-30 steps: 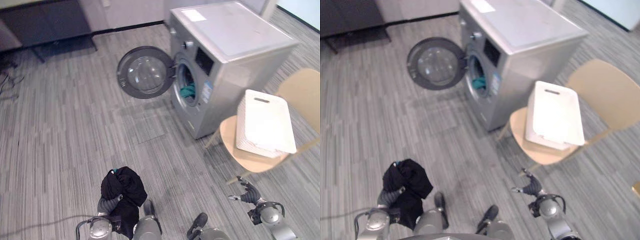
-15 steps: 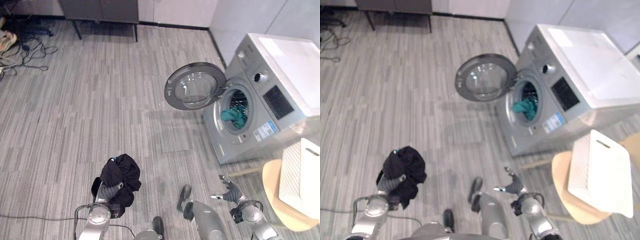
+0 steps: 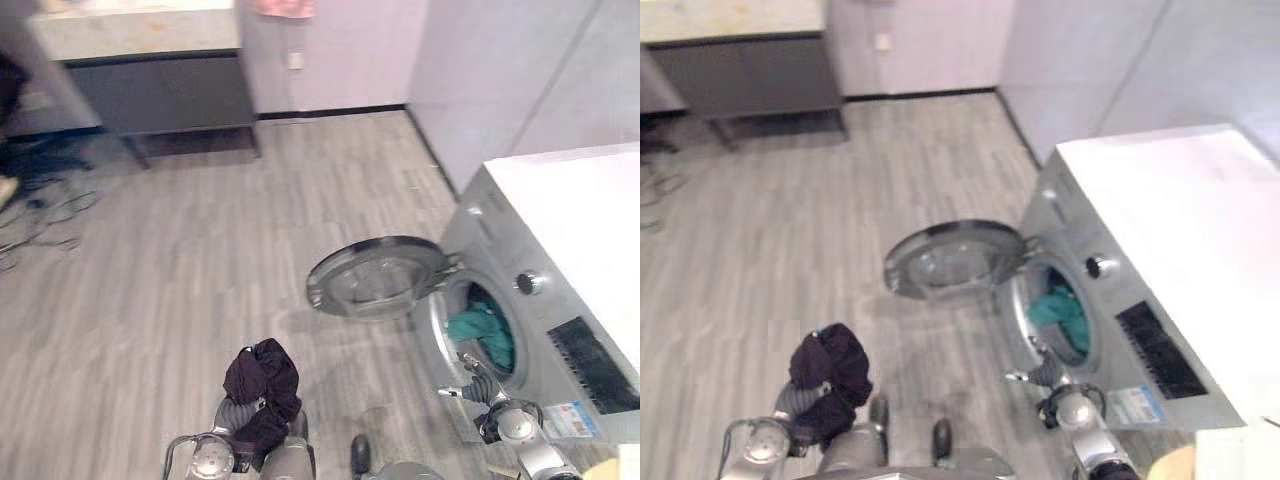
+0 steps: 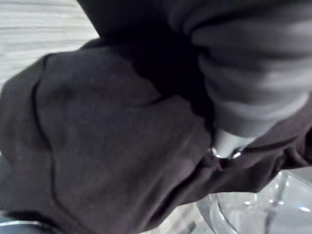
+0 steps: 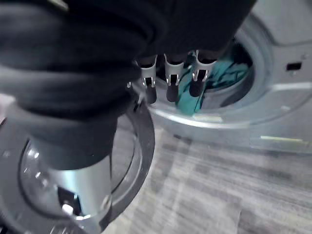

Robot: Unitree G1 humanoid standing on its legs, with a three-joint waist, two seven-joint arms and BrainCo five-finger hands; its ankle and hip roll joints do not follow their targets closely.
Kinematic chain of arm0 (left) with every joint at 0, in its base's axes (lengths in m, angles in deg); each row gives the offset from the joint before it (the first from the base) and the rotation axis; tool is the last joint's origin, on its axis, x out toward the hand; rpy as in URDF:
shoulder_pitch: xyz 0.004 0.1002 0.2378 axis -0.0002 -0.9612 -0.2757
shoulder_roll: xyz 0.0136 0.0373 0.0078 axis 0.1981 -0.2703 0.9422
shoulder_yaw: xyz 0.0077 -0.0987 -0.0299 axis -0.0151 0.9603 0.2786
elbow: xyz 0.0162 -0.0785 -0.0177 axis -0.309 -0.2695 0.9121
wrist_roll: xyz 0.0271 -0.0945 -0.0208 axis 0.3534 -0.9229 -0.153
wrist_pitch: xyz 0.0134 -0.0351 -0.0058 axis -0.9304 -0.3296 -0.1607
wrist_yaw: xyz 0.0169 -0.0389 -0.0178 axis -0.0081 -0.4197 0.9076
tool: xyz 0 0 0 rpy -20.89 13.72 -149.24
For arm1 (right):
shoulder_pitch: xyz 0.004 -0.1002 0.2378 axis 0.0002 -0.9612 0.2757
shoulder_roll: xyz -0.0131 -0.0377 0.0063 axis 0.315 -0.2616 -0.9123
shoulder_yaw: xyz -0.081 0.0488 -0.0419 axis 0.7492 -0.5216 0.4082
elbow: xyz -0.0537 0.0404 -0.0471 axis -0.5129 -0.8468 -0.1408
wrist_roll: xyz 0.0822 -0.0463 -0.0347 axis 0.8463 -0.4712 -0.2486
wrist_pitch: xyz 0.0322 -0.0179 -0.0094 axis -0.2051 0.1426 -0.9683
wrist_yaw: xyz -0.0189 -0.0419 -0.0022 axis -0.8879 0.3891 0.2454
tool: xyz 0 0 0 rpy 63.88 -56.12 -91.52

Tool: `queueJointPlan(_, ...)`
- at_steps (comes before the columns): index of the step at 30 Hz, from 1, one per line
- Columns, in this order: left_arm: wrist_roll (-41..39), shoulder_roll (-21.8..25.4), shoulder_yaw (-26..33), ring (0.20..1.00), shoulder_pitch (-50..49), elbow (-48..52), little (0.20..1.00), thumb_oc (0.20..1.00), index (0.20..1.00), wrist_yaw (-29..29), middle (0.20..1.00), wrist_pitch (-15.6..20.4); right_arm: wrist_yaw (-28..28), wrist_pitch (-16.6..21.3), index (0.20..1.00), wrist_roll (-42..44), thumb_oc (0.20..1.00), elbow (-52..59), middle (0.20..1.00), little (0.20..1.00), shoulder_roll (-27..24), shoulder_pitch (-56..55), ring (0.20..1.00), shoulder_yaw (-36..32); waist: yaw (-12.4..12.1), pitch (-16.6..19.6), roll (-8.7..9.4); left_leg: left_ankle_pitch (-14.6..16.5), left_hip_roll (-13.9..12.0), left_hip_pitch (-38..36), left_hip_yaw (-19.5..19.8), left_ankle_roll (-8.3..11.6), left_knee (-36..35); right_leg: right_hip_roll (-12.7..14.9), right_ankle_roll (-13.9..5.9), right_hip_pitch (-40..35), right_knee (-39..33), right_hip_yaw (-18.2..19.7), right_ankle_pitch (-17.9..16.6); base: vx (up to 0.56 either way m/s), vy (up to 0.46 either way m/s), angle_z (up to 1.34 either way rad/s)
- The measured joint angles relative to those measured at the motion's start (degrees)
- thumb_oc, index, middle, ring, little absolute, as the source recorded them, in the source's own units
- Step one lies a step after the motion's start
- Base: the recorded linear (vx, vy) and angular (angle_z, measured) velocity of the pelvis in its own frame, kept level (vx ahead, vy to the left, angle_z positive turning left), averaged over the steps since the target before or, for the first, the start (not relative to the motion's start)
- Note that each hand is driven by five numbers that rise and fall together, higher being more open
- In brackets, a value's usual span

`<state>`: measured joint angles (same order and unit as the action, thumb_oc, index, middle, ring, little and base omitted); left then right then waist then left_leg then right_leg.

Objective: Grab the laundry basket,head to the washer,open it,put in the laundry and shut it.

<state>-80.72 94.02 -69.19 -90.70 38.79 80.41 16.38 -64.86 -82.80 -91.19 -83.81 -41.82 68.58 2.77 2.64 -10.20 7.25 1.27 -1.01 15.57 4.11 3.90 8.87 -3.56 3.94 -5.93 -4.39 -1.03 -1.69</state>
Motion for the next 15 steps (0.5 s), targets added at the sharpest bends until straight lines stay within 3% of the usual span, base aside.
queueJointPlan(2, -0.1, 0.0, -0.2, 0.200, 1.3, 0.1, 0.200, 0.200, 0.200, 0.0, 0.200, -0.1, -0.2, -0.1, 1.000, 0.2, 1.000, -0.3, 1.000, 1.000, -0.5, -0.2, 1.000, 0.4, 0.2, -0.3, -0.30, -2.3, 1.1, 0.2, 6.0, -0.50, -2.1, -0.9, 1.14, -2.0, 0.0, 2.3, 1.3, 0.23, 0.121, -1.46)
queueJointPlan(3, -0.1, -0.2, -0.3, 0.200, 1.7, 0.0, 0.200, 0.200, 0.200, -0.1, 0.200, -0.1, -0.2, -0.2, 1.000, 0.2, 1.000, -0.7, 1.000, 1.000, -0.5, -0.3, 1.000, 0.4, 0.3, -0.3, -0.68, -2.6, 1.9, -1.2, 8.4, -0.89, -4.1, -0.9, 0.52, -3.0, 0.2, 4.7, 2.2, 0.25, 0.165, -1.44)
queueJointPlan(4, -0.1, -0.2, -0.8, 0.200, 1.5, 0.0, 0.200, 0.200, 0.200, -0.2, 0.200, -0.1, -0.2, -0.2, 1.000, 0.2, 1.000, -1.2, 1.000, 1.000, -0.9, -0.4, 1.000, 0.4, 0.3, -0.1, -2.07, -2.9, 1.4, -3.9, 9.1, -1.67, -6.0, -1.6, -0.94, -4.1, 0.7, 6.7, 3.3, 0.23, 0.181, -1.73)
queueJointPlan(5, -0.1, 0.9, -2.4, 0.200, 1.4, -0.2, 0.200, 0.200, 0.200, -0.4, 0.200, -0.2, -0.3, -0.3, 1.000, 0.2, 1.000, -2.2, 1.000, 1.000, -0.3, -1.1, 1.000, 0.4, 1.2, -0.4, -2.78, -8.6, 1.4, -6.7, 7.3, -1.80, -6.4, -1.1, -2.83, -4.6, 4.6, 6.9, 7.7, 0.27, 0.231, -1.48)
queueJointPlan(6, -0.1, 1.5, -2.8, 0.200, 1.5, 0.0, 0.200, 0.200, 0.200, -0.4, 0.200, -0.2, -0.2, -0.1, 1.000, 0.2, 1.000, -1.6, 1.000, 1.000, -0.2, -1.5, 1.000, 0.2, 1.4, 0.2, -2.54, -8.6, 1.7, -7.4, 6.9, -1.99, -6.9, 0.1, -4.13, -3.0, 7.3, 6.4, 9.2, 0.15, 0.171, -1.38)
queueJointPlan(7, 0.1, 2.5, -3.3, 0.200, 3.3, 0.6, 0.200, 0.200, 0.200, -0.7, 0.200, 0.2, -0.2, 0.1, 1.000, 0.2, 1.000, -1.1, 1.000, 1.000, -0.4, -2.8, 1.000, 0.2, 2.6, 0.4, -1.53, -7.7, 2.3, -9.2, 3.3, -3.21, -8.1, 2.0, -5.46, -0.6, 11.4, 5.4, 11.1, 0.07, 0.104, -1.07)
queueJointPlan(9, 0.3, 2.9, -3.6, 0.200, 3.5, 0.6, 0.200, 0.200, 0.200, -1.0, 0.200, 0.2, 0.2, 0.0, 1.000, 0.2, 1.000, -0.8, 1.000, 1.000, 0.2, -2.6, 1.000, 0.3, 1.2, 0.5, -1.39, -8.0, 2.9, -11.1, -1.1, -4.57, -9.8, 3.2, -6.88, 2.7, 16.8, 5.7, 12.7, 0.07, 0.135, -1.27)
queueJointPlan(10, 0.4, 4.0, -4.2, 0.200, 6.1, 0.8, 0.200, 0.200, 0.200, -1.1, 0.200, 0.2, 0.6, 0.1, 1.000, 0.2, 1.000, 0.3, 1.000, 1.000, 0.5, -3.4, 1.000, 0.5, 3.3, 0.5, -1.23, -7.0, 3.2, -12.0, -3.8, -4.28, -10.9, 3.6, -6.87, 4.3, 17.9, 5.4, 12.8, 0.07, 0.155, -1.14)
queueJointPlan(12, 0.6, 4.9, -4.5, 0.200, 6.0, 1.5, 0.200, 0.200, 0.200, -1.0, 0.200, 0.0, 1.0, 0.1, 1.000, 0.2, 1.000, 0.5, 1.000, 1.000, 1.7, -2.2, 1.000, 0.8, 3.0, 0.4, -0.91, -6.6, 3.1, -13.5, -10.6, -5.37, -12.0, 4.3, -7.08, 8.6, 22.8, 5.5, 12.7, 0.03, 0.101, -1.60)
queueJointPlan(13, 0.6, 5.6, -4.7, 0.200, 5.7, 2.0, 0.200, 0.200, 0.200, -1.0, 0.200, -0.2, 1.0, 0.6, 1.000, 0.2, 1.000, 0.9, 1.000, 1.000, 2.5, -1.5, 1.000, 1.0, 3.3, -0.1, -1.53, -5.1, 2.4, -14.5, -16.7, -5.12, -12.0, 5.4, -7.41, 10.7, 24.0, 3.0, 12.5, 0.03, 0.099, -2.07)
queueJointPlan(15, 0.6, 5.7, -4.2, 0.200, 4.7, 2.8, 0.200, 0.200, 0.200, -0.2, 0.200, -0.1, 1.0, 0.5, 1.000, 0.2, 1.000, 1.1, 1.000, 1.000, 3.2, 0.2, 1.000, 2.0, 1.6, -0.3, -2.23, -4.5, 1.8, -15.1, -20.2, -5.74, -11.7, 7.0, -8.41, 13.4, 24.3, -3.4, 11.9, 0.03, 0.047, -1.73)
